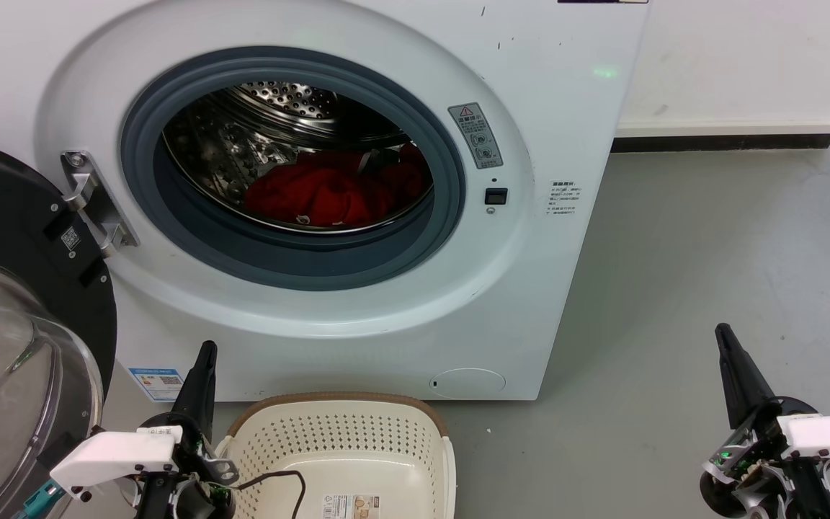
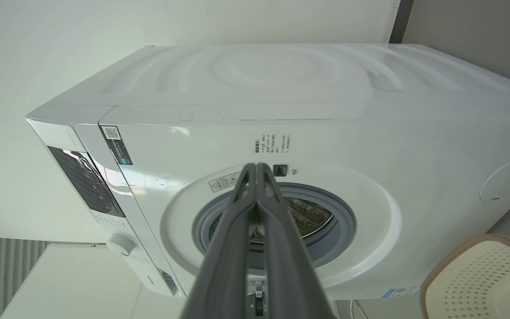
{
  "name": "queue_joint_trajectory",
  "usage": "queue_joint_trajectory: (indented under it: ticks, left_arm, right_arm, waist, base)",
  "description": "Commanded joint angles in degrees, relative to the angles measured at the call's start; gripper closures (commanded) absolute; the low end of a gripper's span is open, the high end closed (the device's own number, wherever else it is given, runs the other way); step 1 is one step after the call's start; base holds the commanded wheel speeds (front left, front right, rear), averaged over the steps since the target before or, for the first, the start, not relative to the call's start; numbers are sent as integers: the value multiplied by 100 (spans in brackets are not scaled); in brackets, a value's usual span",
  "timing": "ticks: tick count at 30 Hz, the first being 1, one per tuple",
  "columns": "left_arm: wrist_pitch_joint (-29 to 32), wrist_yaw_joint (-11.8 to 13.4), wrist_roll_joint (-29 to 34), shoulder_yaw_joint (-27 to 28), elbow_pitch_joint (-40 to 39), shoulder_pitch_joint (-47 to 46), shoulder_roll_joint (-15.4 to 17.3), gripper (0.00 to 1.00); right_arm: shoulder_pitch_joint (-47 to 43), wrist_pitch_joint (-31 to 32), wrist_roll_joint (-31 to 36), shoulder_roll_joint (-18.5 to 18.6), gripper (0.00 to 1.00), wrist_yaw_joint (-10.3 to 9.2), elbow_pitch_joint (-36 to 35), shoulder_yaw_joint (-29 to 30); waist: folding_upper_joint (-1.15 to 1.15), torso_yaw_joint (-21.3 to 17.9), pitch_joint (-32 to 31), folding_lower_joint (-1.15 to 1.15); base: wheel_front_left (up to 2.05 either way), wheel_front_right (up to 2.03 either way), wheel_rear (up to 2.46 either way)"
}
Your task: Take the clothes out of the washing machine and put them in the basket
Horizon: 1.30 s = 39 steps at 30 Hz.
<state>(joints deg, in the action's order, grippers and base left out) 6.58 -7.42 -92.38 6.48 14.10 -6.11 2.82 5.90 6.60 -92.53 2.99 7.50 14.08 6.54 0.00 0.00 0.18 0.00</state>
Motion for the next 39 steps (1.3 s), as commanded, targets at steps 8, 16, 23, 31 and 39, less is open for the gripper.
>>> queue_joint_trajectory:
  ticks: [8,16,23,31,39]
  left_arm:
    - [10,-27,-8,12,-1,-34,12,100]
    - [10,-27,-8,12,-1,-34,12,100]
    - [-17,10,6,-23,141,131,-23,0]
    - [-254,26,551,33,-76,186,-19,0]
    - [-469,251,1588,-24,-400,245,-15,0]
  right_arm:
    - [72,2,27,-16,100,-2,8,0]
    - [72,3,27,-16,100,-2,8,0]
    - [-127,-15,2,-6,0,-1,142,-17]
    - [-183,-252,514,-6,0,-1,11,-4]
    - [-249,-469,1652,-6,0,-1,-367,-53]
  waist:
    - [0,0,0,0]
    - [0,0,0,0]
    - [0,0,1,0]
    - [0,2,10,0]
    - [0,-5,28,0]
  base:
    - [0,0,0]
    - [0,0,0]
    - [0,0,0]
    - [0,0,0]
    - [0,0,0]
